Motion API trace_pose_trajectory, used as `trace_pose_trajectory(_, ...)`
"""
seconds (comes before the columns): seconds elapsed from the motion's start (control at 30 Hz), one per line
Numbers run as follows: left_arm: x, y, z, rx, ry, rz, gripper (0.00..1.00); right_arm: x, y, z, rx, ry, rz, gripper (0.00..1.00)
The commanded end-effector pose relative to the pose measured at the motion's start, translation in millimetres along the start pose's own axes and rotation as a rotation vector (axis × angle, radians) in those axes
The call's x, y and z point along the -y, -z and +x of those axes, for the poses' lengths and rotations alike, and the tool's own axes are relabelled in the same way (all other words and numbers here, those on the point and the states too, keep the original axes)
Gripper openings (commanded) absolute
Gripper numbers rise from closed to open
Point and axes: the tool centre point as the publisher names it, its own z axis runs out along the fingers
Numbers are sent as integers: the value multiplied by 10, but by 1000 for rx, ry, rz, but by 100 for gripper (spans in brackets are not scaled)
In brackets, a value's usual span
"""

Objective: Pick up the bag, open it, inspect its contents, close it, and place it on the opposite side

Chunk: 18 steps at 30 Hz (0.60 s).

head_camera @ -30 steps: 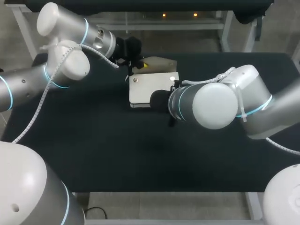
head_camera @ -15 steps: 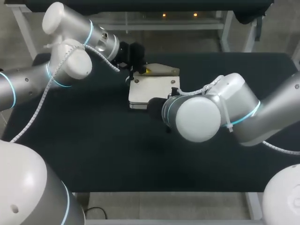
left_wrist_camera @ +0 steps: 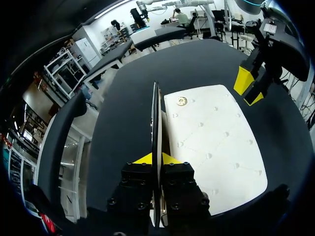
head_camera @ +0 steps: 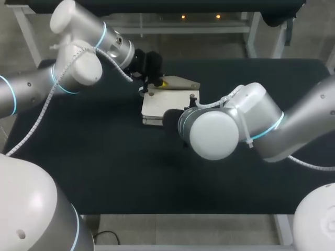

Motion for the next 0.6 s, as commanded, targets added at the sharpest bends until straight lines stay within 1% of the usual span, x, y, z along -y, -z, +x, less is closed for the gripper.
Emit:
trace_pose_trajectory(0.03, -20, 20, -14, -16, -4, 9, 0, 23, -100, -5, 15, -1, -12, 42)
trace_pose_trajectory(0.23, -25, 1, 12, -29, -12, 4, 0, 35, -189, -58, 27, 1, -16, 40)
trace_pose_trajectory(0.47, -49, -5, 11, -39, -2, 8, 0, 52, -260, -36, 24, 8, -12, 38)
trace_pose_trajectory(0.6, -55, -9, 11, -43, -1, 7, 0, 50, -272, -29, 28, 7, -9, 33)
